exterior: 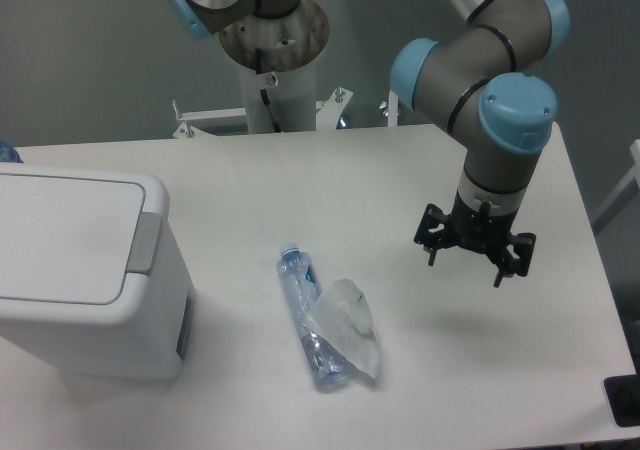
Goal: Open the trash can
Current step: 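Move the open gripper from its start pose toward the white trash bin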
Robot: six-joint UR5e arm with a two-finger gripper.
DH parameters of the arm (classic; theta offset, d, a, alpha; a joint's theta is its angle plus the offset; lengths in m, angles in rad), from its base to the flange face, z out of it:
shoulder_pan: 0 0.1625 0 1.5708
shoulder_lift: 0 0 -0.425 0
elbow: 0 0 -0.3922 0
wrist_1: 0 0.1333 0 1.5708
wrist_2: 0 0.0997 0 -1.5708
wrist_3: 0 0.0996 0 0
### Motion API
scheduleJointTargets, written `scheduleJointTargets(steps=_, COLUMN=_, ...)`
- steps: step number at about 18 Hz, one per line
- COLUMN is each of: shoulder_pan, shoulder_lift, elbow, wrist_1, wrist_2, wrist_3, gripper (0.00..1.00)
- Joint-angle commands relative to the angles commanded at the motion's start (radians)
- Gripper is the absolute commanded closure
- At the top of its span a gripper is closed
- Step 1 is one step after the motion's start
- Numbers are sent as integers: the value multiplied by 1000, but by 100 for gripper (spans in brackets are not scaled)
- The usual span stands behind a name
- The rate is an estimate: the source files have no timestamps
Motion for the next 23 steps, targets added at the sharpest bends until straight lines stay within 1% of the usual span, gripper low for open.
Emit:
scheduleJointTargets(steps=4, shoulder_pan=6, shoulder_lift=-2, elbow=0, wrist_1=2, wrist_2=0, wrist_3=0, gripper=0)
scheduleJointTargets(steps=6, shoulder_pan=12, shoulder_lift=3, elbow=2, wrist_1=-8, wrist_2=-2, wrist_3=0, gripper=0)
scheduleJointTargets(steps=11, shoulder_pan=0, shoulder_lift=12, elbow=8, wrist_1=-9, wrist_2=-8, wrist_3=-40, gripper=0)
scheduleJointTargets(steps=12, shoulder_pan=-9, shoulder_lift=18, elbow=14, wrist_1=-9, wrist_2=-9, wrist_3=-67, gripper=0)
scheduleJointTargets(steps=15, shoulder_pan=-52, shoulder_lift=18, elbow=63, wrist_1=-8, wrist_2=-17, wrist_3=-170, gripper=0)
scheduleJointTargets(steps=17, shoulder_pan=-72, shoulder_lift=26, elbow=80, wrist_1=-5, wrist_2=-35, wrist_3=-213, gripper=0)
scheduleJointTargets(steps=19, shoulder_pan=-81, shoulder_lift=46, elbow=81, wrist_1=12, wrist_2=-55, wrist_3=-276, gripper=0)
scheduleJointTargets(steps=22, shoulder_pan=-123, shoulder_lift=58, elbow=80, wrist_1=55, wrist_2=-112, wrist_3=-438, gripper=0)
scheduleJointTargets(steps=23, shoulder_pan=-142, shoulder_lift=70, elbow=77, wrist_1=64, wrist_2=-132, wrist_3=-474, gripper=0)
